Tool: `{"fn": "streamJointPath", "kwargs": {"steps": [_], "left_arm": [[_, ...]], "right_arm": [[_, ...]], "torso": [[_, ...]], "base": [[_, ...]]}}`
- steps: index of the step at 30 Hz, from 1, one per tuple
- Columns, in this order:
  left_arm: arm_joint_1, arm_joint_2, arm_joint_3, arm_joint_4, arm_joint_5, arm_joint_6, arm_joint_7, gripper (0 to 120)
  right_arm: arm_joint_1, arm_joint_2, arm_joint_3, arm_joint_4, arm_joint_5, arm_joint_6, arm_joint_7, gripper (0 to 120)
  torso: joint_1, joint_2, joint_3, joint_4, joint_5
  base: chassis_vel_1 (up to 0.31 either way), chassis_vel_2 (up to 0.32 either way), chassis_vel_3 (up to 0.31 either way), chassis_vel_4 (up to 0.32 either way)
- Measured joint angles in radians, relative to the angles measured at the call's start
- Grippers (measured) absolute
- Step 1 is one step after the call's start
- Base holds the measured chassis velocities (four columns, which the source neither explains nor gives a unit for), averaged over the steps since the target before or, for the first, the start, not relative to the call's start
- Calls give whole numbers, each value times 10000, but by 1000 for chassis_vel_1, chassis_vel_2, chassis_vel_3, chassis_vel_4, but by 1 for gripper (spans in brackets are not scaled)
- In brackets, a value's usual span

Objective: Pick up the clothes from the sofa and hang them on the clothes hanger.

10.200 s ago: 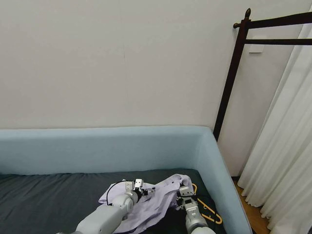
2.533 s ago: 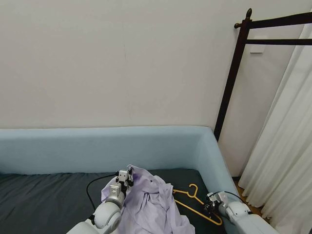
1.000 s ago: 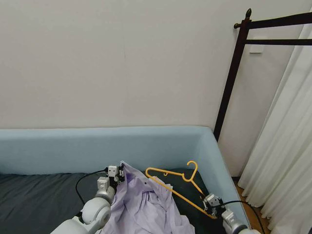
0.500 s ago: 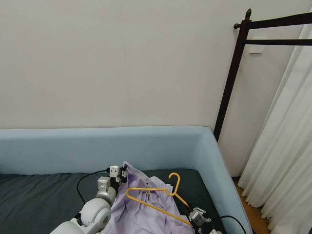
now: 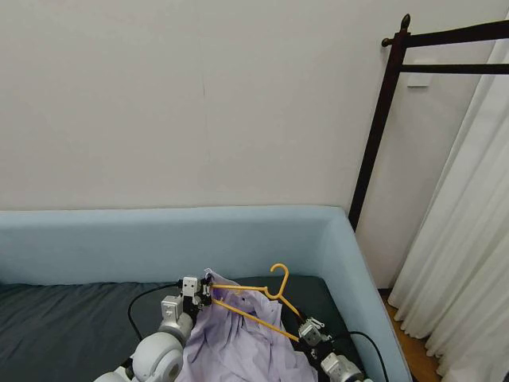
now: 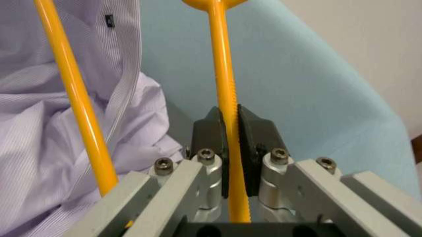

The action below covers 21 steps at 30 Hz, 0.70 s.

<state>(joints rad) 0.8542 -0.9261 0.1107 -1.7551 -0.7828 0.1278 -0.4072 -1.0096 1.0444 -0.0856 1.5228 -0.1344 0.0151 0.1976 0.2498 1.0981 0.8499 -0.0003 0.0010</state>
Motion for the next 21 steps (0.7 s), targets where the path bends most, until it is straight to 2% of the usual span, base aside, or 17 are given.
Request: {"fn": "streamJointPath", "kwargs": {"steps": [7, 17, 21], "left_arm": [[80, 112, 68, -506, -111, 156, -112, 0], [265, 188, -215, -518, -21, 119, -194, 0], [224, 54, 46, -642, 6, 125, -242, 0]], "right_arm": [[433, 593, -297, -678, -777, 23, 719, 4], [362, 297, -74, -727, -587, -55, 879, 4], [565, 301, -248, -781, -527, -172, 971, 4]], "torso": [[0, 0, 0, 0, 0], [0, 0, 0, -2, 0], [0, 0, 0, -2, 0]], "base": [[0, 0, 0, 0], [0, 0, 0, 0], [0, 0, 0, 0]]}}
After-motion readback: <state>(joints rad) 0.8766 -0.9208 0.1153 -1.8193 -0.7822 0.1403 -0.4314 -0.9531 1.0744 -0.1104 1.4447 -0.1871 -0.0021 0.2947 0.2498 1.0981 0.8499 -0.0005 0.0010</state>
